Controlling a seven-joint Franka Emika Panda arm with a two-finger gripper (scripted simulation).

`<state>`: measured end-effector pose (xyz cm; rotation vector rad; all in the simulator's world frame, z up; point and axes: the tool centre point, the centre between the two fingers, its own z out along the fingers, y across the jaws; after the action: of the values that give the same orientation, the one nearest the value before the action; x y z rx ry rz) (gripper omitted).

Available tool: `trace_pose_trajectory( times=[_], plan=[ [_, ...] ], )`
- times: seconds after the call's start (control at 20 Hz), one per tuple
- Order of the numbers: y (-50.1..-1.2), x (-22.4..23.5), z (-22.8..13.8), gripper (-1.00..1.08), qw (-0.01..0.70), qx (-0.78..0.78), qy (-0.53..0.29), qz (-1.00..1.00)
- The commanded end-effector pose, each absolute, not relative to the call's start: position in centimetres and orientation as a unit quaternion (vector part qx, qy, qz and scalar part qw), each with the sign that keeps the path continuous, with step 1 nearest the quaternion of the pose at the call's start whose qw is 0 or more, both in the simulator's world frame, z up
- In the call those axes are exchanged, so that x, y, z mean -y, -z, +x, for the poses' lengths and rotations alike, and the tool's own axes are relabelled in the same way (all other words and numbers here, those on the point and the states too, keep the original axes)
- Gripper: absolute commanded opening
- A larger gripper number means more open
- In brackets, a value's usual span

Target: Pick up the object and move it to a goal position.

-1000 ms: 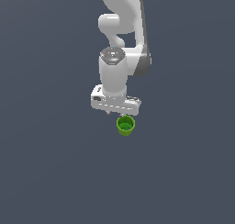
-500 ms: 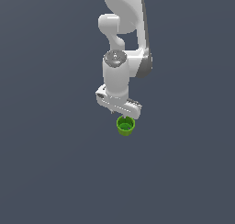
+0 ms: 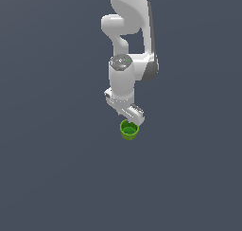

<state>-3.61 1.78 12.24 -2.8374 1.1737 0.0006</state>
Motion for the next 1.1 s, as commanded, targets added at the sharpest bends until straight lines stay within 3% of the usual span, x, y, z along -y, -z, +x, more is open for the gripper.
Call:
trace_pose_trajectory(
  times=[0.0, 1.05],
  plan=[
    [-11.9, -2.1, -3.9, 0.28, 0.038, -0.416, -0.001, -0.908],
    [-10.3, -3.0, -5.5, 0.28, 0.048, -0.561, -0.007, -0.827]
  ],
)
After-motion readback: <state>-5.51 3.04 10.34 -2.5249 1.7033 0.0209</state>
